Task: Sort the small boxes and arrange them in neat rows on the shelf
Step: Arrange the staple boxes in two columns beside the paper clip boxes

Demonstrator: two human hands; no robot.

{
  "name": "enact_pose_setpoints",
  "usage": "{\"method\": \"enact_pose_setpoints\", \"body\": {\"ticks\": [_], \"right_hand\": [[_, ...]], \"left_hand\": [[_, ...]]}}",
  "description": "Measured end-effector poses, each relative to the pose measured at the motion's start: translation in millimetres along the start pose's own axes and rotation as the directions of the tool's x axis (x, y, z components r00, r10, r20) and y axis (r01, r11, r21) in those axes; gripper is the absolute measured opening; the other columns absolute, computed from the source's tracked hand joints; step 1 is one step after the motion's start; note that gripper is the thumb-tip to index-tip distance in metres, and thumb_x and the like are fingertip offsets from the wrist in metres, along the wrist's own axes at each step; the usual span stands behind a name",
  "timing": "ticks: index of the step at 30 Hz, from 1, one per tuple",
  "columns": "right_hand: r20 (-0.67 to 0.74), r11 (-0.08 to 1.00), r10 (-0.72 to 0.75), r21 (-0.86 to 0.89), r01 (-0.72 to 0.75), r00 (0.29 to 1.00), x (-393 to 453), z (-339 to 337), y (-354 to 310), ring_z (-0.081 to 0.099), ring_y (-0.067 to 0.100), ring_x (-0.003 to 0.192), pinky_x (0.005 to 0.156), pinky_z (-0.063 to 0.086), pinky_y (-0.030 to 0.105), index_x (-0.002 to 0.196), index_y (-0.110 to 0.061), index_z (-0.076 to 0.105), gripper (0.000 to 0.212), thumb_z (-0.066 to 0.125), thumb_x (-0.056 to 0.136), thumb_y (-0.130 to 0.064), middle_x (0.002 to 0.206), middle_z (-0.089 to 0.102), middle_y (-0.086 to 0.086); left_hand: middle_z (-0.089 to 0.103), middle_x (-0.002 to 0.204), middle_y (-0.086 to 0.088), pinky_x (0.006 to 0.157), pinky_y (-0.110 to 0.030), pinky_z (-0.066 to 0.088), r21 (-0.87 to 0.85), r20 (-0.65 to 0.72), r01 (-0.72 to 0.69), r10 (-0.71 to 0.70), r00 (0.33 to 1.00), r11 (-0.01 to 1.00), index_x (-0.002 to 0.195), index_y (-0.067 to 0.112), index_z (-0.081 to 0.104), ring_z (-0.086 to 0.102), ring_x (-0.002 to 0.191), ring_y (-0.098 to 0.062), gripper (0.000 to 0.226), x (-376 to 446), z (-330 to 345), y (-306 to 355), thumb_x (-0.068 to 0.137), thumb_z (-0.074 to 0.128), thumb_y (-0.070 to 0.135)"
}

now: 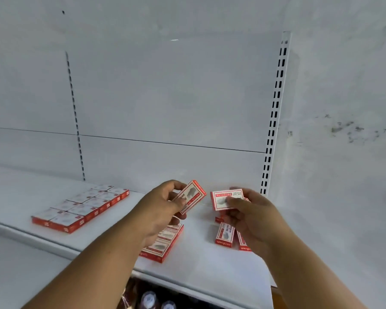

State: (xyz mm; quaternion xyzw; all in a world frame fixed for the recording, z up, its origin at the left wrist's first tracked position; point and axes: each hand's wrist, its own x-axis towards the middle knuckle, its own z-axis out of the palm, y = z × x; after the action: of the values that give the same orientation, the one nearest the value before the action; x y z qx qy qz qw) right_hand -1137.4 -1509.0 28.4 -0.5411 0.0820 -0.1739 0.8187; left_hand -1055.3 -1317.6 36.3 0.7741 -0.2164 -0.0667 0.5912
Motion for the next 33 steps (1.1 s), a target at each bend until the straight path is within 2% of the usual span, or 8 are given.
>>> {"method": "enact_pose_setpoints", "body": {"ticks": [3,8,13,19,22,26,29,33], "right_hand": [[0.039,0.997,-0.008,-0.072,0.011,0.999,6.0,19.9,3.5,0.067,0.035,0.080,0.071,0.055,0.041,0.113,-0.001,0.060,0.028,0.054,0.089,0.014,0.093,0.072,0.023],[0.000,0.963,-0.064,-0.261,0.062,0.998,24.1,51.7,19.0,0.072,0.036,0.079,0.067,0.055,0.037,0.115,-0.016,0.058,0.038,0.061,0.088,0.011,0.095,0.073,0.019],[-0.150,0.857,-0.121,-0.515,0.027,0.981,48.1,81.1,31.4,0.054,0.019,0.053,0.042,0.033,0.023,0.105,-0.018,0.057,0.025,0.066,0.087,-0.003,0.082,0.072,0.005],[-0.092,0.402,-0.049,-0.913,-0.064,0.995,83.3,104.7,55.3,0.067,0.020,0.073,0.045,0.045,0.021,0.095,-0.029,0.071,0.028,0.056,0.088,-0.006,0.097,0.070,0.002],[-0.103,0.217,0.012,-0.971,-0.103,0.995,92.6,110.9,71.1,0.069,0.025,0.087,0.061,0.055,0.031,0.101,-0.023,0.071,0.024,0.057,0.089,-0.008,0.101,0.068,0.002],[-0.112,0.014,0.031,-0.994,-0.113,0.993,90.5,120.0,79.1,0.065,0.018,0.085,0.062,0.054,0.028,0.101,-0.021,0.069,0.018,0.053,0.093,-0.018,0.102,0.067,-0.003],[-0.142,-0.245,-0.004,-0.959,-0.139,0.990,85.5,123.6,79.9,0.062,0.021,0.095,0.081,0.054,0.032,0.112,-0.019,0.065,0.028,0.052,0.096,-0.037,0.112,0.064,0.003],[-0.166,-0.217,-0.008,-0.962,-0.164,0.986,82.1,128.9,81.9,0.062,0.020,0.094,0.081,0.054,0.032,0.109,-0.018,0.065,0.029,0.058,0.094,-0.041,0.111,0.064,0.003]], "left_hand": [[0.066,0.095,0.002,0.065,-0.032,0.052,0.140,-0.018,-0.016,0.019,1.000,0.990,0.105,0.037,0.065,0.067,0.076,-0.016,0.026,6.9,-27.8,-8.8,0.098,0.057,0.013],[0.066,0.097,0.009,0.065,-0.029,0.046,0.375,0.026,-0.054,0.048,0.999,0.925,0.104,0.039,0.064,0.061,0.074,-0.015,0.026,30.8,-67.9,-19.7,0.099,0.055,0.016],[0.064,0.100,0.011,0.061,-0.025,0.041,0.532,0.120,-0.099,0.040,0.992,0.841,0.110,0.035,0.065,0.055,0.075,-0.008,0.030,66.4,-94.3,-28.9,0.098,0.049,0.013],[0.064,0.122,0.006,0.089,-0.031,0.050,0.708,0.299,-0.185,-0.052,0.953,0.682,0.121,0.029,0.064,0.059,0.106,-0.017,0.038,103.3,-102.9,-53.0,0.094,0.047,0.007],[0.062,0.127,0.002,0.087,-0.028,0.047,0.752,0.377,-0.248,-0.090,0.922,0.611,0.122,0.028,0.064,0.058,0.111,-0.019,0.038,113.2,-99.6,-63.2,0.092,0.047,0.009],[0.057,0.133,-0.001,0.090,-0.029,0.047,0.778,0.436,-0.317,-0.102,0.894,0.543,0.126,0.030,0.063,0.058,0.113,-0.021,0.043,113.9,-95.6,-70.7,0.092,0.044,0.011],[0.056,0.133,-0.002,0.088,-0.028,0.047,0.775,0.453,-0.351,-0.074,0.889,0.525,0.126,0.030,0.063,0.059,0.112,-0.022,0.044,113.1,-95.7,-72.9,0.092,0.044,0.010],[0.058,0.132,-0.001,0.088,-0.028,0.048,0.767,0.460,-0.363,-0.060,0.886,0.529,0.124,0.028,0.064,0.059,0.112,-0.020,0.041,114.1,-98.7,-76.0,0.092,0.045,0.011]]}}
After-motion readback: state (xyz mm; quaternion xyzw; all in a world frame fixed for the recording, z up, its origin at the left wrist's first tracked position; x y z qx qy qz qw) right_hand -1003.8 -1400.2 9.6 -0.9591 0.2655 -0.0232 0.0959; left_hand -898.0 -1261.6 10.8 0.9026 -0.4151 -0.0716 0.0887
